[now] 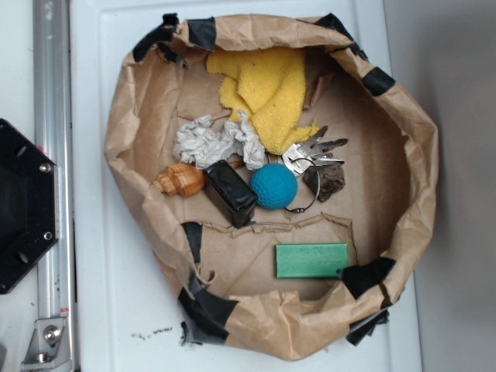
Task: Grab the green block.
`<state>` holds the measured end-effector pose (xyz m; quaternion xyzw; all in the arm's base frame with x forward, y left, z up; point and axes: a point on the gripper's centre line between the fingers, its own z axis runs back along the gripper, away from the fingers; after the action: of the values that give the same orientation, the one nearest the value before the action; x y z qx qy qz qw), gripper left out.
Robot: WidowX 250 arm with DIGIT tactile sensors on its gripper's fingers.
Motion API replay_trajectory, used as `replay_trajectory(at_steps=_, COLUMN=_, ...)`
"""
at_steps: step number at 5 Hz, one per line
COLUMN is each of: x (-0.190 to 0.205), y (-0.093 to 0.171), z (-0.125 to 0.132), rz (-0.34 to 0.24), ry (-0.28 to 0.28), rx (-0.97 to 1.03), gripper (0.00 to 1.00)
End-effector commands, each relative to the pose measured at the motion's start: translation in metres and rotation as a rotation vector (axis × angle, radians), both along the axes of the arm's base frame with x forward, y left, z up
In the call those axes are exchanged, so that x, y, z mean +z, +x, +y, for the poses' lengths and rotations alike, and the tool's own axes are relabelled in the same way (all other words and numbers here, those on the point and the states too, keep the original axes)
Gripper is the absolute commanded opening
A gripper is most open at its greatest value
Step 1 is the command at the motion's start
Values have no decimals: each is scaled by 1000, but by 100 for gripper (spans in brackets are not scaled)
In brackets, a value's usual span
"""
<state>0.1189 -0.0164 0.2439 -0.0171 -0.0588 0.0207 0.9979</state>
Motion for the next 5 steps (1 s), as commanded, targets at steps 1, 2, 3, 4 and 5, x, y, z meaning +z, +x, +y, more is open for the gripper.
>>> replay_trajectory(at_steps=1, x=0, y=0, z=0, rz=0, ry=0, rx=0, gripper=100)
replay_trajectory(at_steps=2, x=-19, y=49, z=10, rz=-5, ry=106, rx=-18, gripper=100)
replay_trajectory(at_steps=3, x=-38, y=96, z=14, rz=-20, ry=202, rx=-95, gripper=100)
replay_trajectory(at_steps=4, x=-65, y=133, z=22, rz=0, ry=204, rx=-168, gripper=100)
replay_trajectory(at_steps=5, x=-109, y=155, z=15, rz=-68, ry=167, rx=-359, gripper=100)
